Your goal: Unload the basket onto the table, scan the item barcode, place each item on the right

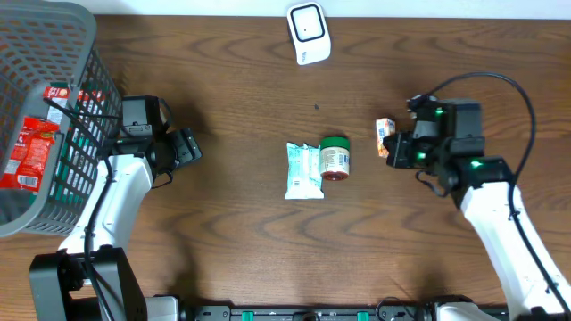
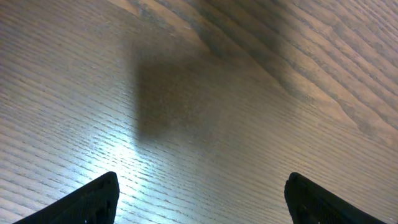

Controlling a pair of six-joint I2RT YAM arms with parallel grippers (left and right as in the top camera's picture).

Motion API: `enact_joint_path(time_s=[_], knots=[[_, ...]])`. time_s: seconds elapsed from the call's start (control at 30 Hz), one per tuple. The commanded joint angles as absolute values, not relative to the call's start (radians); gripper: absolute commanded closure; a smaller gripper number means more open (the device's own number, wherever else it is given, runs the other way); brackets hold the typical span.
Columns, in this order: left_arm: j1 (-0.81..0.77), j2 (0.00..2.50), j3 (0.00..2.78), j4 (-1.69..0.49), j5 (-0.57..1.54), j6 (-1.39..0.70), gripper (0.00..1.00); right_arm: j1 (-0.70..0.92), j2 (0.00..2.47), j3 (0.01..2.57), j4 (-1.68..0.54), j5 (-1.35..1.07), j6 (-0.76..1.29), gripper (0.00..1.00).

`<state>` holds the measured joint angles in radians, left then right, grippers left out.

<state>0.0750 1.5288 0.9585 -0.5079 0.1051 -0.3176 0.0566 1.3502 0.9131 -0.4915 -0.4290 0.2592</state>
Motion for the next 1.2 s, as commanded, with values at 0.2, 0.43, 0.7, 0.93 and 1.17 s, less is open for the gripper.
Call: enact_joint_path(time_s=[0.2,0.43,0.7,0.93,1.17], knots=[[0.078,1.520,0.971,-0.507,0.099,-0.319,0.14,-0.014,1.522,0.780,-0.296,-0.839,0.347,0.99],[0.078,1.520,0.971,-0.507,0.099,-0.319,0.14,-0.019,1.620,0.739,-0.166,-0.847,0.390,0.99],[0.078,1.520,0.971,-0.507,0.099,-0.319,0.14,-0.020,1.639,0.730,-0.156,-0.822,0.392,0.99],[0.078,1.520,0.971,-0.507,0.099,-0.320,0.14,-0.020,1.641,0.717,-0.146,-0.791,0.412,0.99],[0.078,1.520,0.971,-0.507,0.099,-0.319,0.14,-0.020,1.641,0.692,-0.080,-0.791,0.450,0.99]])
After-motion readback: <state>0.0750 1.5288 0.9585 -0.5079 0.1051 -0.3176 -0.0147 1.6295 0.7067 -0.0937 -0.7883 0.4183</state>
